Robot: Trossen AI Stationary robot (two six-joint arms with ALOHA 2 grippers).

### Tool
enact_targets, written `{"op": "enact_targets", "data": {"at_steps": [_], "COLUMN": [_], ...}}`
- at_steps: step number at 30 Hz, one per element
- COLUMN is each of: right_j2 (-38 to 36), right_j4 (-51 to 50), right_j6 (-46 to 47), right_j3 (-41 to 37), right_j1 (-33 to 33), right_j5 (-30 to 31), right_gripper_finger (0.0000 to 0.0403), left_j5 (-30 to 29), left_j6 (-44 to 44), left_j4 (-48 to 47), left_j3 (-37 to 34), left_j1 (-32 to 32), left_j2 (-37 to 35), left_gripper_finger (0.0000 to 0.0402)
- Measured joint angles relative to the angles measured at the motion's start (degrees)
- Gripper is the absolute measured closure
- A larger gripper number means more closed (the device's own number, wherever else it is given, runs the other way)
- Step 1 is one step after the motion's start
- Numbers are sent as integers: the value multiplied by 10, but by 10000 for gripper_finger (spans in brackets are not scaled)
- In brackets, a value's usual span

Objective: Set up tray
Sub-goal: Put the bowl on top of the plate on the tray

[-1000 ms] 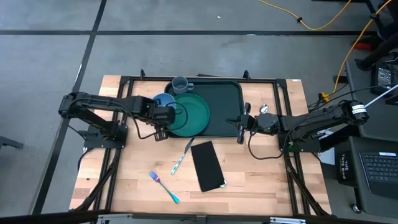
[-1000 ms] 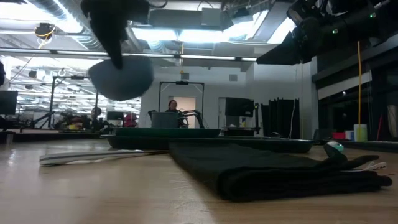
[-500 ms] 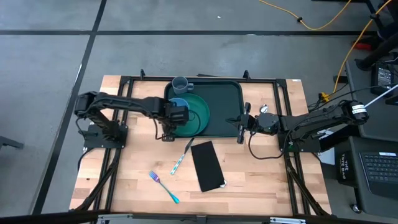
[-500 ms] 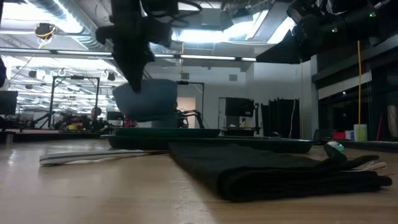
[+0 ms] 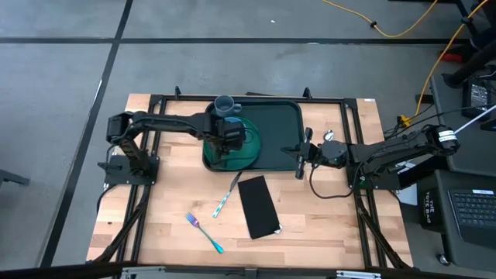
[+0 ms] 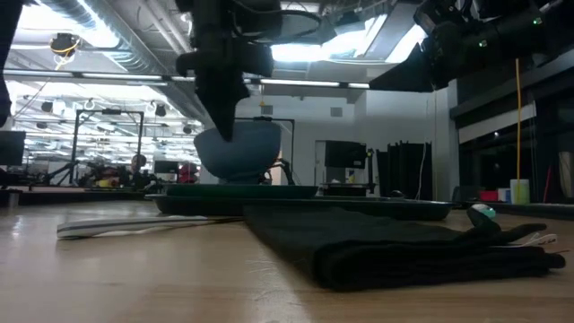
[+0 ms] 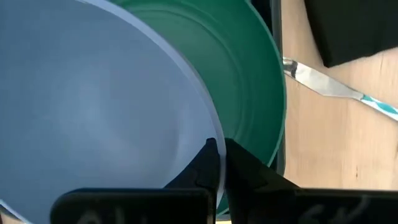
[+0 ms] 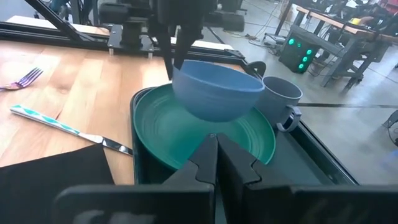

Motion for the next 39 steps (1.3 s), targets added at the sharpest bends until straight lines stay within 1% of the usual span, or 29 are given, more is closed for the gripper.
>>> {"op": "enact_targets", "data": {"at_steps": [5, 8, 12, 17, 27, 39], "right_j2": [0, 0, 0, 0, 0, 0], "right_j4": [-1, -1, -2, -2, -9, -11], "right_j6": [0, 0, 0, 1, 4, 4], "right_j3": [0, 0, 0, 0, 0, 0], "right_j1": [0, 0, 0, 0, 0, 0], "right_j5": [0, 0, 0, 0, 0, 0], "right_gripper_finger": [395, 395, 395, 395, 395, 395], "left_j5": [-5, -19, -19, -20, -20, -27], "left_j6": [10, 11, 11, 25, 19, 12], "left_j4": [-36, -40, -42, -34, -34, -34], "left_j3": [37, 45, 44, 44, 44, 44], "left_j1": [1, 1, 2, 2, 3, 3], "left_j2": [45, 65, 84, 86, 86, 86], "left_gripper_finger": [399, 399, 399, 399, 397, 366]}}
